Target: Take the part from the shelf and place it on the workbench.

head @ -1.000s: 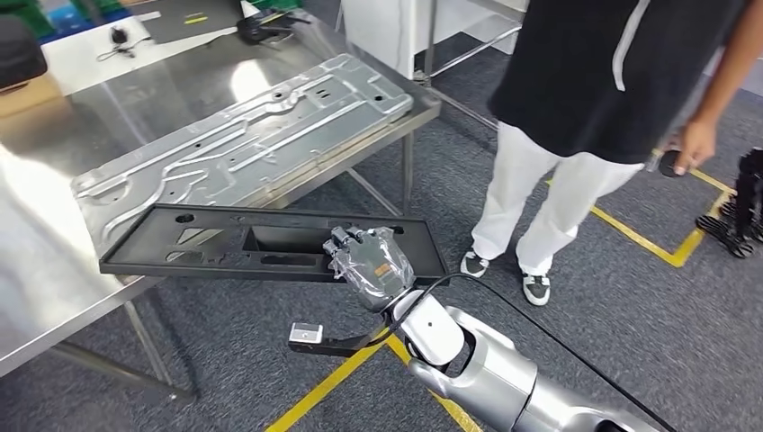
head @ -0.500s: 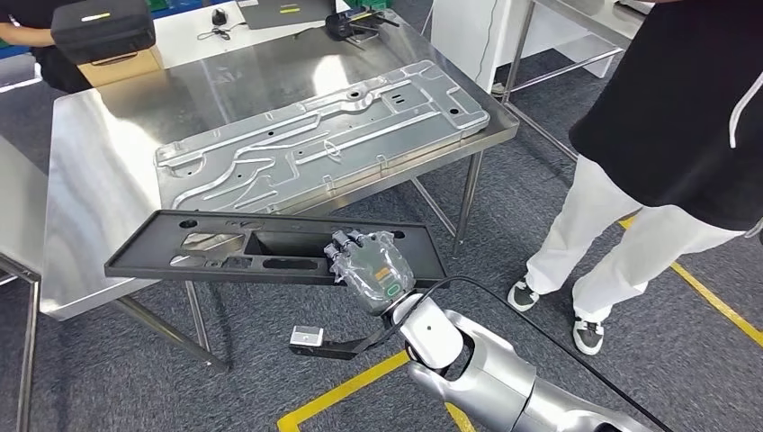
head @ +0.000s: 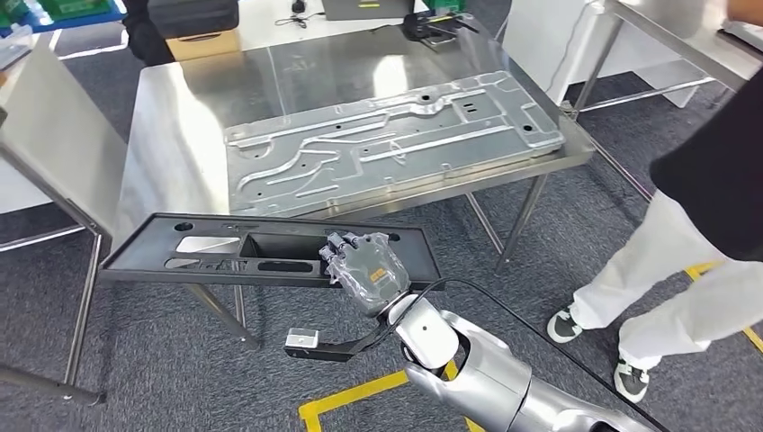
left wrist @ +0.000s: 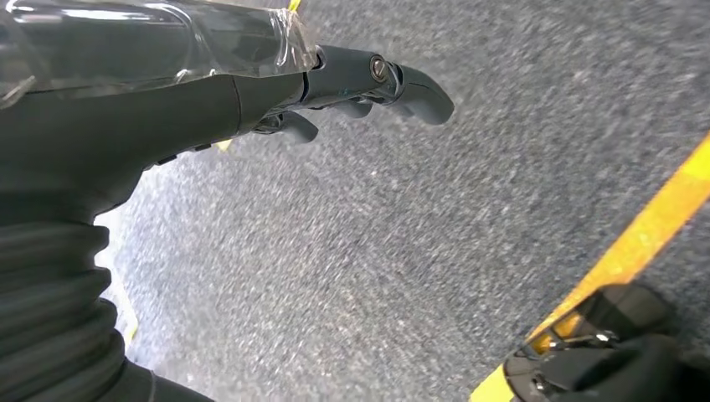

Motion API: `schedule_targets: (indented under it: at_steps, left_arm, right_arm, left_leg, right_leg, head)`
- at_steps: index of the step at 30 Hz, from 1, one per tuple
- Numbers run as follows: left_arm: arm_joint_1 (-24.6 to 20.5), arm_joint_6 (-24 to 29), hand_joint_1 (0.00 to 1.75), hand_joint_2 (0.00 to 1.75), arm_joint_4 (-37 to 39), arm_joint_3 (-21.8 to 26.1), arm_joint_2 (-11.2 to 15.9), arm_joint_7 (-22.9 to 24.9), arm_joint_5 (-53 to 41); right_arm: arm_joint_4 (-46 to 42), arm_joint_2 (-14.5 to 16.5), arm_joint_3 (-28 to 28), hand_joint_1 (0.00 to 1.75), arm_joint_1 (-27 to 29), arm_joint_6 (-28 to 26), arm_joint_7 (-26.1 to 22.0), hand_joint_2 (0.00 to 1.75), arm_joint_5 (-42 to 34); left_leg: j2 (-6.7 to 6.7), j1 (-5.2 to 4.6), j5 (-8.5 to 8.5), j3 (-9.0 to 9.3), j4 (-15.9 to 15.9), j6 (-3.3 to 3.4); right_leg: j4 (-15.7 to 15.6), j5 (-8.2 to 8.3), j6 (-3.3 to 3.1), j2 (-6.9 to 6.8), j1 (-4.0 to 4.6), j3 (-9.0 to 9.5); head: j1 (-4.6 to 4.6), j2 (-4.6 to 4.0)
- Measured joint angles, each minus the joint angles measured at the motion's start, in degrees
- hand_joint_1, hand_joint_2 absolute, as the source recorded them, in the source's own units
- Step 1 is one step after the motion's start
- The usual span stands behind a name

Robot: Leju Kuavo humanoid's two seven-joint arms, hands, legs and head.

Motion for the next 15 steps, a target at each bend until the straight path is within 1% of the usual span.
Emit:
schedule_targets:
  at_steps: [1, 2, 3, 4, 5, 6, 7, 8, 9, 10, 11, 12, 14, 15]
  left_arm:
    - [0.01, -0.01, 0.00, 1.75, 0.00, 0.00, 0.00, 0.00, 0.08]
    - [-0.04, -0.03, 0.00, 1.75, 0.00, 0.01, 0.00, 0.01, 0.18]
    - [-0.17, -0.12, 0.00, 1.75, 0.00, 0.01, 0.00, 0.02, 0.35]
    - [-0.24, -0.24, 0.00, 1.75, 0.00, 0.02, -0.02, 0.06, 0.55]
    - [-0.21, -0.38, 0.00, 1.75, 0.00, 0.04, -0.05, 0.20, 0.75]
    - [-0.11, -0.55, 0.00, 1.75, 0.00, 0.07, -0.08, 0.41, 0.98]
    - [-0.01, -0.68, 0.00, 1.75, 0.00, 0.11, -0.11, 0.66, 1.19]
    - [0.07, -0.78, 0.00, 1.75, 0.00, 0.16, -0.13, 0.89, 1.42]
    - [0.09, -0.85, 0.00, 1.75, 0.00, 0.21, -0.13, 1.03, 1.60]
    - [0.07, -0.90, 0.00, 1.75, 0.00, 0.25, -0.14, 1.10, 1.73]
    - [0.06, -0.93, 0.00, 1.75, 0.00, 0.28, -0.15, 1.14, 1.81]
    - [0.08, -0.95, 0.00, 1.75, 0.00, 0.30, -0.16, 1.16, 1.84]
    - [0.23, -0.95, 0.00, 1.75, 0.00, 0.32, -0.17, 1.25, 1.85]
    - [0.30, -0.92, 0.00, 1.75, 0.00, 0.33, -0.20, 1.29, 1.85]
  right_arm:
    - [-0.01, -0.03, -0.02, 1.75, -0.05, 0.14, 0.00, 1.75, -0.02]
    - [-0.01, -0.12, -0.04, 1.75, -0.07, 0.32, 0.09, 1.75, 0.07]
    - [-0.01, -0.23, -0.04, 1.75, -0.08, 0.58, 0.21, 1.75, 0.29]
    - [0.00, -0.39, -0.04, 1.75, -0.04, 0.87, 0.36, 1.75, 0.54]
    - [0.01, -0.56, -0.04, 1.75, 0.02, 1.18, 0.55, 1.75, 0.73]
    - [0.01, -0.71, -0.04, 1.75, 0.06, 1.45, 0.73, 1.75, 0.93]
    - [0.01, -0.82, -0.04, 1.75, 0.09, 1.63, 0.89, 1.75, 1.10]
    - [0.01, -0.89, -0.04, 1.75, 0.08, 1.73, 1.01, 1.75, 1.22]
    - [0.01, -0.95, -0.04, 1.75, 0.06, 1.78, 1.08, 1.75, 1.33]
    - [0.01, -0.97, -0.04, 1.75, 0.03, 1.81, 1.15, 1.75, 1.41]
    - [0.01, -0.98, -0.04, 1.75, 0.00, 1.83, 1.22, 1.75, 1.46]
    - [0.01, -1.01, -0.04, 1.75, -0.02, 1.84, 1.32, 1.75, 1.56]
    - [0.00, -1.02, -0.05, 1.75, -0.10, 1.89, 1.51, 1.75, 1.82]
    - [-0.01, -1.02, -0.05, 1.75, -0.17, 1.94, 1.59, 1.75, 1.94]
  left_leg:
    - [-0.49, 0.25, 0.15, 0.47, -0.36, 0.34]
    - [-0.98, 0.48, 0.21, 0.81, -0.56, 0.64]
    - [-1.47, 0.46, 0.14, 0.95, -0.60, 0.89]
    - [-1.97, 0.40, 0.03, 1.05, -0.59, 1.07]
    - [-2.52, 0.35, -0.10, 1.16, -0.57, 1.16]
    - [-3.06, 0.31, -0.26, 1.31, -0.54, 1.15]
    - [-3.54, 0.32, -0.45, 1.53, -0.50, 1.07]
    - [-3.96, 0.34, -0.71, 1.81, -0.44, 0.90]
    - [-4.32, 0.31, -1.00, 2.03, -0.33, 0.66]
    - [-4.59, 0.20, -1.28, 2.13, -0.20, 0.38]
    - [-4.77, 0.13, -1.49, 2.13, -0.11, 0.10]
    - [-4.87, 0.09, -1.63, 2.06, -0.06, -0.18]
    - [-4.81, 0.27, -1.92, 1.94, 0.04, -0.72]
    - [-4.55, 0.37, -2.39, 1.69, 0.65, -1.04]
  right_leg:
    - [1.70, -1.03, 0.13, 1.54, 0.00, -0.62]
    - [4.73, -2.54, 0.17, 3.38, -0.03, -2.06]
    - [8.62, -4.21, 0.15, 4.72, 0.02, -4.14]
    - [12.38, -5.47, 0.15, 5.31, 0.05, -6.36]
    - [14.90, -5.82, 0.16, 5.55, 0.08, -8.16]
    - [15.17, -4.88, 0.13, 5.60, 0.10, -8.95]
    - [13.25, -2.94, 0.05, 5.61, 0.11, -8.63]
    - [9.43, -0.32, -0.06, 5.65, 0.11, -7.28]
    - [5.22, 1.90, -0.19, 5.81, 0.11, -5.56]
    - [1.90, 3.32, -0.35, 5.95, 0.12, -4.19]
    - [-0.23, 3.99, -0.52, 6.08, 0.19, -3.33]
    - [-0.96, 3.93, -0.74, 6.18, 0.33, -3.07]
    - [-1.17, 3.89, -1.31, 6.10, 0.45, -3.05]
    - [-1.23, 3.87, -1.65, 6.06, 0.41, -2.96]
  head:
    - [0.08, 0.00]
    - [0.16, 0.00]
    - [0.22, 0.00]
    - [0.29, 0.00]
    - [0.31, 0.00]
    - [0.32, 0.00]
    - [0.33, 0.00]
    - [0.33, 0.00]
    - [0.34, 0.00]
    - [0.35, 0.00]
    - [0.36, 0.00]
    - [0.36, 0.00]
    - [0.37, 0.00]
    - [0.33, 0.00]
